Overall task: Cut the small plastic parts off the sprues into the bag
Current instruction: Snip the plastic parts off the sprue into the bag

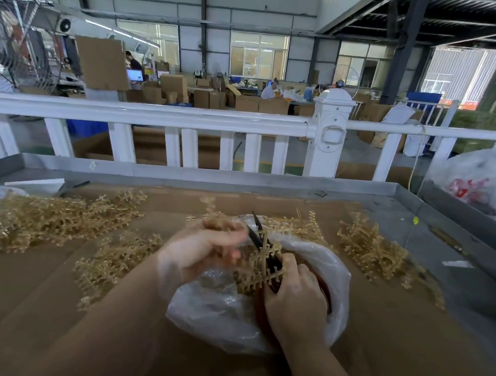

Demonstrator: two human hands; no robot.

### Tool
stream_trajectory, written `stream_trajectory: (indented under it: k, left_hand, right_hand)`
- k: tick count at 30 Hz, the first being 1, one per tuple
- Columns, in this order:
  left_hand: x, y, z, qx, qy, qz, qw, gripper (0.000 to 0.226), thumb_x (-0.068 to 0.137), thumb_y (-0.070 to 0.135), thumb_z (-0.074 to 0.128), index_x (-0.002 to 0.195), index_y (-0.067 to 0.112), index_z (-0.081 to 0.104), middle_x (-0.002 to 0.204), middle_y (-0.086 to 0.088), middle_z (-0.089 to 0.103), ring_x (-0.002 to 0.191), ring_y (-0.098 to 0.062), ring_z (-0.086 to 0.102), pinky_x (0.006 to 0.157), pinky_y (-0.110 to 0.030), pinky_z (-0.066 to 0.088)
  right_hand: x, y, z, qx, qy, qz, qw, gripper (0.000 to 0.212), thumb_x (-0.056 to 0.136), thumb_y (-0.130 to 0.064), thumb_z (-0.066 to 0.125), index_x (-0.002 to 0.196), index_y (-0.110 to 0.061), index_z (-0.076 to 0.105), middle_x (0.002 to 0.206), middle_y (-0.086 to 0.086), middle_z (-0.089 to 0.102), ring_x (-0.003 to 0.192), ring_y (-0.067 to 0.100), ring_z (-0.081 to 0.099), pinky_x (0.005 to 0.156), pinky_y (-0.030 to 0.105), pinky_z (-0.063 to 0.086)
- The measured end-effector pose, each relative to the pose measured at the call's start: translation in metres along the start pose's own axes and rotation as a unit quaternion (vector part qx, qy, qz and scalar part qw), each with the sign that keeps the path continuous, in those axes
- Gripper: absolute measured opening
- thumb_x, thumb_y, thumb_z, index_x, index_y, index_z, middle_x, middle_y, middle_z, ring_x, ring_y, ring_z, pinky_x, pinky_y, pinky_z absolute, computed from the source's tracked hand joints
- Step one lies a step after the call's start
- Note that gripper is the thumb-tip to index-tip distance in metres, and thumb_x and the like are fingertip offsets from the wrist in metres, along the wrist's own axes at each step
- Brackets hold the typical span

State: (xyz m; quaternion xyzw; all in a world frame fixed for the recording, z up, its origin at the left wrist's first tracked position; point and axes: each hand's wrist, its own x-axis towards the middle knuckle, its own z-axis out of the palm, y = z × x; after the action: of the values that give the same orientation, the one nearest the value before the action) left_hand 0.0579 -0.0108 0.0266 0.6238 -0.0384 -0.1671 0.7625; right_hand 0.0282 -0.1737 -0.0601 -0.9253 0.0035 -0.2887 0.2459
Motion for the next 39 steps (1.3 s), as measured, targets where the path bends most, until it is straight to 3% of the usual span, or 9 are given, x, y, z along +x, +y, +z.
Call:
stream_trajectory:
  k: [8, 12, 16, 19, 25, 29, 33, 36, 39]
  left_hand:
    - [0.011, -0.018, 0.013, 0.145, -0.041, -0.071, 0.986, 0.012, 0.079, 0.0, 0.07, 0.083, 0.01, 0.074, 0.066, -0.006, 0.066, 0.057, -0.017, 0.06, 0.055, -0.028, 0.05]
    - [0.007, -0.004, -0.009, 0.025, 0.048, 0.001, 0.999, 0.012, 0.067, 0.003, 0.071, 0.078, 0.007, 0.075, 0.065, -0.007, 0.068, 0.053, -0.015, 0.063, 0.05, -0.026, 0.053]
    - [0.014, 0.004, -0.041, -0.082, 0.235, 0.032, 0.968, 0.009, 0.08, -0.004, 0.067, 0.088, -0.001, 0.065, 0.056, -0.005, 0.065, 0.045, -0.012, 0.06, 0.041, -0.021, 0.05]
    - [0.018, -0.005, -0.057, -0.008, 0.311, 0.003, 0.95, 0.012, 0.089, 0.007, 0.064, 0.081, -0.001, 0.062, 0.055, -0.01, 0.064, 0.043, -0.016, 0.06, 0.041, -0.024, 0.051]
    - [0.019, -0.016, -0.054, 0.243, 0.328, 0.045, 0.912, 0.034, 0.097, 0.04, 0.049, 0.092, 0.011, 0.066, 0.079, -0.011, 0.066, 0.077, -0.029, 0.065, 0.077, -0.043, 0.057]
    - [0.011, -0.005, -0.047, 0.438, 0.339, 0.04, 0.832, 0.041, 0.099, 0.048, 0.036, 0.096, 0.015, 0.061, 0.077, -0.007, 0.065, 0.072, -0.026, 0.063, 0.079, -0.043, 0.055]
    - [-0.001, 0.004, -0.038, 0.514, 0.418, 0.102, 0.742, 0.047, 0.099, 0.053, 0.027, 0.087, 0.018, 0.056, 0.104, -0.005, 0.05, 0.074, -0.021, 0.052, 0.074, -0.037, 0.045]
    - [-0.004, 0.002, -0.016, 0.301, 0.367, 0.207, 0.856, 0.044, 0.097, 0.048, 0.036, 0.089, 0.015, 0.065, 0.083, -0.003, 0.062, 0.064, -0.011, 0.053, 0.058, -0.021, 0.043]
    - [0.004, -0.013, 0.002, -0.005, 0.28, 0.145, 0.949, 0.03, 0.095, 0.035, 0.049, 0.089, 0.01, 0.064, 0.07, -0.003, 0.068, 0.061, -0.011, 0.064, 0.053, -0.016, 0.052]
  right_hand:
    - [0.0, 0.002, 0.002, 0.006, 0.044, -0.02, 0.999, 0.035, 0.075, -0.013, 0.077, 0.105, 0.0, 0.067, 0.084, 0.014, 0.068, 0.077, 0.033, 0.065, 0.067, 0.041, 0.054]
    - [0.0, 0.001, -0.001, 0.015, 0.039, -0.024, 0.999, 0.031, 0.076, -0.022, 0.076, 0.102, -0.008, 0.064, 0.083, 0.008, 0.065, 0.078, 0.028, 0.063, 0.064, 0.039, 0.053]
    - [-0.001, 0.001, -0.003, 0.01, 0.029, -0.025, 0.999, 0.035, 0.076, -0.025, 0.076, 0.105, -0.01, 0.063, 0.086, 0.007, 0.064, 0.081, 0.027, 0.062, 0.065, 0.036, 0.051]
    - [0.0, 0.001, -0.003, 0.006, 0.019, -0.026, 0.999, 0.036, 0.08, -0.029, 0.072, 0.109, -0.011, 0.062, 0.088, 0.005, 0.063, 0.084, 0.025, 0.061, 0.068, 0.033, 0.049]
    - [0.001, 0.001, -0.002, 0.013, 0.021, -0.022, 0.999, 0.035, 0.075, -0.025, 0.077, 0.104, -0.01, 0.063, 0.083, 0.006, 0.063, 0.079, 0.026, 0.062, 0.064, 0.033, 0.05]
    - [0.0, 0.001, -0.003, 0.013, 0.026, -0.026, 0.999, 0.034, 0.074, -0.025, 0.078, 0.102, -0.011, 0.063, 0.083, 0.005, 0.063, 0.078, 0.025, 0.062, 0.063, 0.033, 0.05]
    - [0.001, 0.001, -0.002, 0.012, 0.028, -0.03, 0.999, 0.034, 0.077, -0.027, 0.075, 0.104, -0.013, 0.062, 0.085, 0.004, 0.062, 0.081, 0.024, 0.061, 0.066, 0.032, 0.049]
    - [0.001, 0.002, -0.003, 0.016, 0.022, -0.031, 0.999, 0.035, 0.079, -0.029, 0.073, 0.108, -0.013, 0.061, 0.09, 0.004, 0.063, 0.086, 0.023, 0.061, 0.07, 0.032, 0.05]
    - [0.0, 0.001, -0.004, 0.021, 0.015, -0.029, 0.999, 0.037, 0.08, -0.03, 0.072, 0.111, -0.013, 0.06, 0.093, 0.004, 0.064, 0.089, 0.023, 0.061, 0.073, 0.034, 0.052]
